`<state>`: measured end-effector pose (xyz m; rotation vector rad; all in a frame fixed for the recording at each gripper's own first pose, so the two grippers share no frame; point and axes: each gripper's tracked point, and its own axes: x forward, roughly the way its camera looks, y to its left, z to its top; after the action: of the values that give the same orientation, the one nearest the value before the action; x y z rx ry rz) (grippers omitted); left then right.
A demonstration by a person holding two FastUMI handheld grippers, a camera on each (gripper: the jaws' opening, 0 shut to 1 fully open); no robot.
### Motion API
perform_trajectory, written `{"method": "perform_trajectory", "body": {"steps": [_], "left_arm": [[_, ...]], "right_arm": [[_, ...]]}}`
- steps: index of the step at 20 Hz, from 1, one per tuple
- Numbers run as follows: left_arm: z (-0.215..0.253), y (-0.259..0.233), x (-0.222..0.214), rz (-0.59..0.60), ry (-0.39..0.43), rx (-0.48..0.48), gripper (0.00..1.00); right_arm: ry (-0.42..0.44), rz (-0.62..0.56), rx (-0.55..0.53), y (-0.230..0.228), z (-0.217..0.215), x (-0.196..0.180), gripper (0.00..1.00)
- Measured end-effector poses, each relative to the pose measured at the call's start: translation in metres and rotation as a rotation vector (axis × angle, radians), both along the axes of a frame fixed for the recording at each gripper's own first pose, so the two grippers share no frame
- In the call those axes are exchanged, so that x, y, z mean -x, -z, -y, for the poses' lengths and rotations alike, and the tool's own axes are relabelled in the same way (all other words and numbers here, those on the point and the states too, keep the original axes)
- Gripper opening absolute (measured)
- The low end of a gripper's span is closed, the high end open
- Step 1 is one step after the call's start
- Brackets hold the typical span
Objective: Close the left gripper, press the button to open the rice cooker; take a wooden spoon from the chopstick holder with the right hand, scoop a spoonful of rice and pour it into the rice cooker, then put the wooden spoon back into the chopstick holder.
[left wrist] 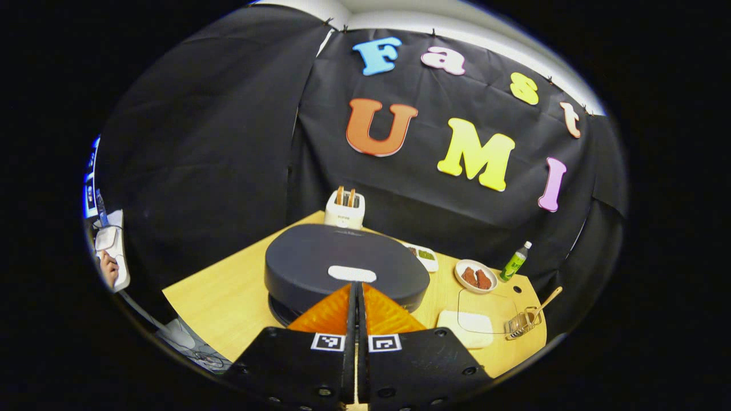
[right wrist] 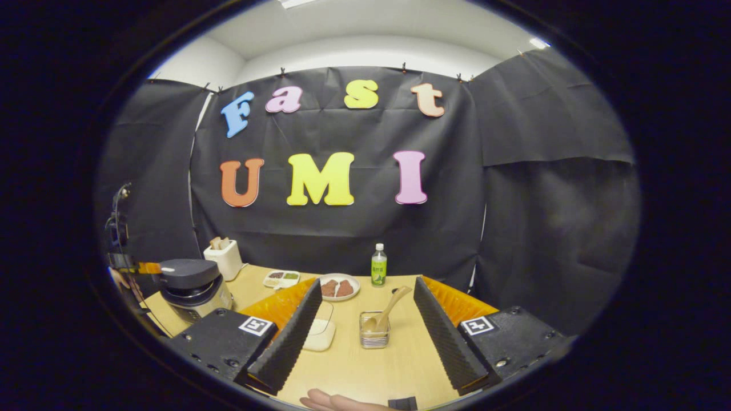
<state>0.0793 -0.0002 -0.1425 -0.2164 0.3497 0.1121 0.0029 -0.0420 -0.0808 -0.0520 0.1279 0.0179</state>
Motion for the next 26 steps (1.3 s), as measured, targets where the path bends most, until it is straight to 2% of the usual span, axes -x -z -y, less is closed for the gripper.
{"method": "perform_trajectory", "body": {"steps": [2,4,7,8,9,14,16,19,26], "left_arm": [[0.021,-0.024,0.017,0.041,0.071,-0.016,0.49],[0.025,-0.037,0.033,0.072,0.080,-0.064,0.97],[0.026,-0.051,0.058,0.122,0.080,-0.133,0.94],[0.037,-0.056,0.067,0.141,0.116,-0.127,0.83],[0.047,-0.058,0.075,0.167,0.140,-0.116,0.95],[0.057,-0.058,0.108,0.233,0.160,-0.152,0.95],[0.076,-0.056,0.123,0.250,0.224,-0.169,0.94],[0.085,-0.056,0.142,0.288,0.252,-0.193,0.94],[0.091,-0.048,0.184,0.352,0.256,-0.133,0.94]], "right_arm": [[-0.003,-0.005,-0.004,0.003,0.000,-0.002,1.00],[-0.014,0.004,-0.010,0.002,-0.001,-0.003,1.00],[-0.018,0.014,-0.014,0.003,0.001,-0.010,1.00],[-0.021,0.013,-0.021,0.003,0.000,-0.014,1.00],[-0.030,0.007,-0.026,0.007,-0.001,-0.018,1.00],[-0.012,0.011,-0.042,0.023,0.015,-0.063,1.00],[0.018,0.027,-0.031,0.031,0.027,-0.086,1.00],[0.046,-0.015,-0.050,0.064,0.040,-0.117,1.00],[0.074,-0.098,-0.066,0.124,0.066,-0.175,1.00]]}}
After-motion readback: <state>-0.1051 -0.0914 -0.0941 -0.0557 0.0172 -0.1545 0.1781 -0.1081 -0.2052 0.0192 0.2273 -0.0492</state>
